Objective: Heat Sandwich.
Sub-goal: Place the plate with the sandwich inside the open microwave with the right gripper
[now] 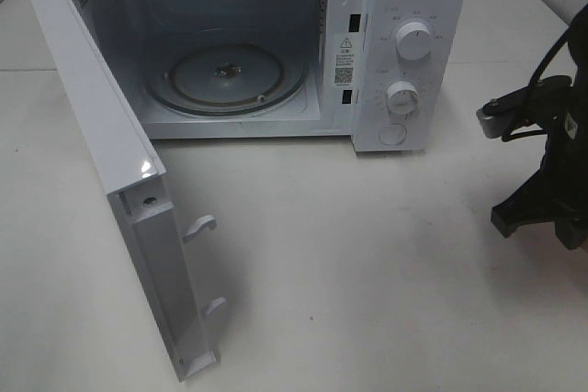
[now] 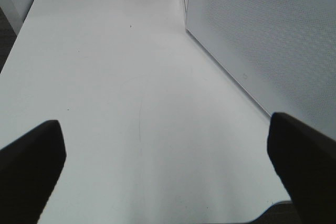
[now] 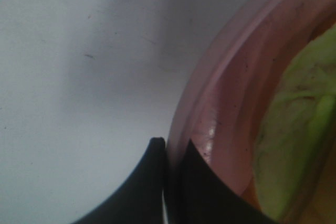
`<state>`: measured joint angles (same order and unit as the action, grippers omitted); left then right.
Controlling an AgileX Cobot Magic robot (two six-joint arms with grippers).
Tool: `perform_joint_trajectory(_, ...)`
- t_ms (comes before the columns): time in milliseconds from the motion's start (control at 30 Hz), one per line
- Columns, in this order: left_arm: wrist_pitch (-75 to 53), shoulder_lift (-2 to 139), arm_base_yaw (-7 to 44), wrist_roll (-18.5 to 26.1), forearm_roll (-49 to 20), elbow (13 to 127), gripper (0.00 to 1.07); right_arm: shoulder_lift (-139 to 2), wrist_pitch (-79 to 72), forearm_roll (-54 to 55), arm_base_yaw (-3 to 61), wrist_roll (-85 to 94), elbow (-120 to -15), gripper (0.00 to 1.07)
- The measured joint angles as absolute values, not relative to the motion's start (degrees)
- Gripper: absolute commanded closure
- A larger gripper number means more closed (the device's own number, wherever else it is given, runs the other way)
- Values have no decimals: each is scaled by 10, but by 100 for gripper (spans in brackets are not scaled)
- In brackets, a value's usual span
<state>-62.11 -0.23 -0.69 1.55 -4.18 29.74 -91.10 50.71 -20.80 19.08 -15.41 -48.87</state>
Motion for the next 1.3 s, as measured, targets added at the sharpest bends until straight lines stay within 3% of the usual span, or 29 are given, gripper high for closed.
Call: perform_joint_trajectory(1300,-621,-2,-7,15,-42,297,7,-905,563,-210,469,-156,-489,107)
